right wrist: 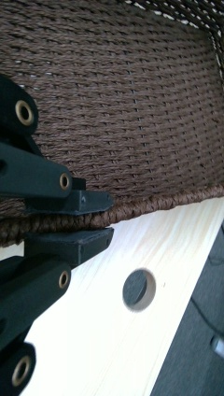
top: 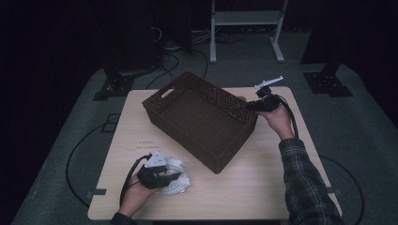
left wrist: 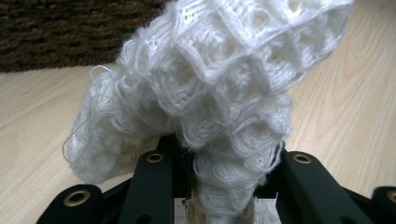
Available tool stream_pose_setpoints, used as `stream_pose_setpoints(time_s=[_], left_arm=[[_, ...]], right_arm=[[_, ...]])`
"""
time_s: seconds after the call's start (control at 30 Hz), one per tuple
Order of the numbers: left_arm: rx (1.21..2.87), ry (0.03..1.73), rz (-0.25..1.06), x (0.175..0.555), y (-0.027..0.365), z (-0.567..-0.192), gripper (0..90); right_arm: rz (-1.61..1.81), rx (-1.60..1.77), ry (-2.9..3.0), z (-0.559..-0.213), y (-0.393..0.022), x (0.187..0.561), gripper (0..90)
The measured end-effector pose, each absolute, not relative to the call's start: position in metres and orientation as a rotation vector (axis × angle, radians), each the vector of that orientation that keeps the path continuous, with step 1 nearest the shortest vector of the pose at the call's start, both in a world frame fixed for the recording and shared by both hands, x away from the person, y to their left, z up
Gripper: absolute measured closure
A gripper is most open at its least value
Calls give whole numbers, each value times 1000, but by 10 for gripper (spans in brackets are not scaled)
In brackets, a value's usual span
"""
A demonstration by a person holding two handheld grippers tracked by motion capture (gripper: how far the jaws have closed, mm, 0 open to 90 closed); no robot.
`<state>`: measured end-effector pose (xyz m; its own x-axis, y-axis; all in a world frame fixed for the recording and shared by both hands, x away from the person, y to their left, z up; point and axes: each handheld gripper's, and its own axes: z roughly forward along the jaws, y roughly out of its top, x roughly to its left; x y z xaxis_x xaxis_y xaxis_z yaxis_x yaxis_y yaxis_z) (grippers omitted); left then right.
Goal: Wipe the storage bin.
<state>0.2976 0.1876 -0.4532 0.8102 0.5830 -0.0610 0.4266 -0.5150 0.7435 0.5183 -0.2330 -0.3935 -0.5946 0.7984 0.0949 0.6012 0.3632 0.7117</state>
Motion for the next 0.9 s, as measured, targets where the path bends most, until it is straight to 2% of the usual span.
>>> stream_pose_setpoints(time_s=[0.37, 0.7, 0.9], left_arm=[[2192, 744, 254, 298, 188, -453, 663], [2197, 736, 255, 297, 185, -453, 663], [2200, 737, 256, 298, 185, -453, 663]], right_arm=[[1026, 1337, 2258, -394, -260, 508, 816], [1087, 1301, 2272, -397, -262, 468, 807], [1056, 1237, 2273, -397, -256, 446, 763]])
